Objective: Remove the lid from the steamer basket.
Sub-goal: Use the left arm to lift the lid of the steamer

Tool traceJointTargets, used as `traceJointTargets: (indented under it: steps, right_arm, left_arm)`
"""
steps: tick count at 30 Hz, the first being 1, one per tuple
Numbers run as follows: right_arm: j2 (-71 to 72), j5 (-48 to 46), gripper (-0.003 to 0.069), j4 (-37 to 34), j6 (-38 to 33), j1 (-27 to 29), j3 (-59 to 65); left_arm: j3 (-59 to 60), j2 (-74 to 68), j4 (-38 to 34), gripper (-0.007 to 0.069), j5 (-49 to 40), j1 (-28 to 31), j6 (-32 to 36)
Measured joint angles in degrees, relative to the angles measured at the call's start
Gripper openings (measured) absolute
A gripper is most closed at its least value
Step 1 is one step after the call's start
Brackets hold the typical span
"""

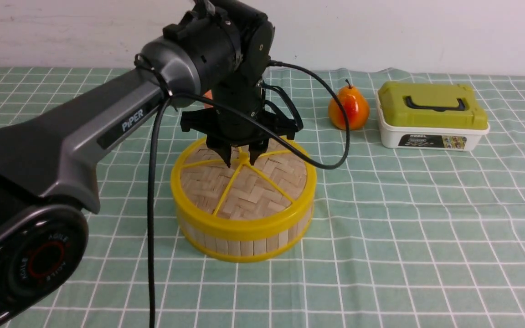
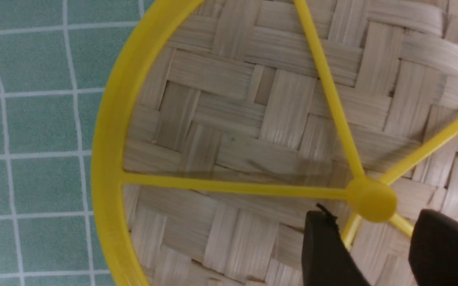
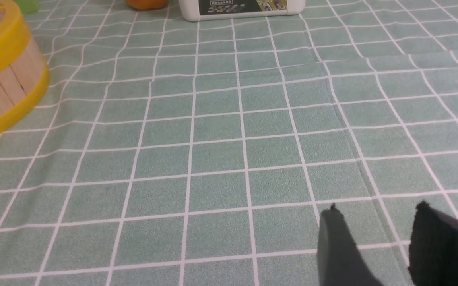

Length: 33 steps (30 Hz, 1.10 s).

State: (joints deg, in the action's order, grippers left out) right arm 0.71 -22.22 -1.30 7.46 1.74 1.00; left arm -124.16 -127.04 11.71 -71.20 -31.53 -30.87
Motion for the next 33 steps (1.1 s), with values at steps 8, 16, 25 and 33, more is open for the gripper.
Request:
traceJointTargets:
  steps: [8,16,25,33]
  right_arm:
    - [0.0,0.0,0.0241,0.0,0.0,0.0,0.0]
    - [0.0,0.0,0.0241,0.0,0.0,0.0,0.0]
    - [0.0,0.0,0.0241,0.0,0.0,0.0,0.0]
    - [0.0,0.0,0.0241,0.0,0.0,0.0,0.0]
  left_arm:
    - [0.0,-1.08,0.57,0.0279,0.05,0.0,0.0]
    - [0.0,-1.08,1.0,0.0279,0.11,0.0,0.0]
    - [-0.36,-1.78,0.99,0.0228,1.35,0.0,0.0]
    - [-0.67,-2.12,0.67,0.014,1.14,-0.06,2.9]
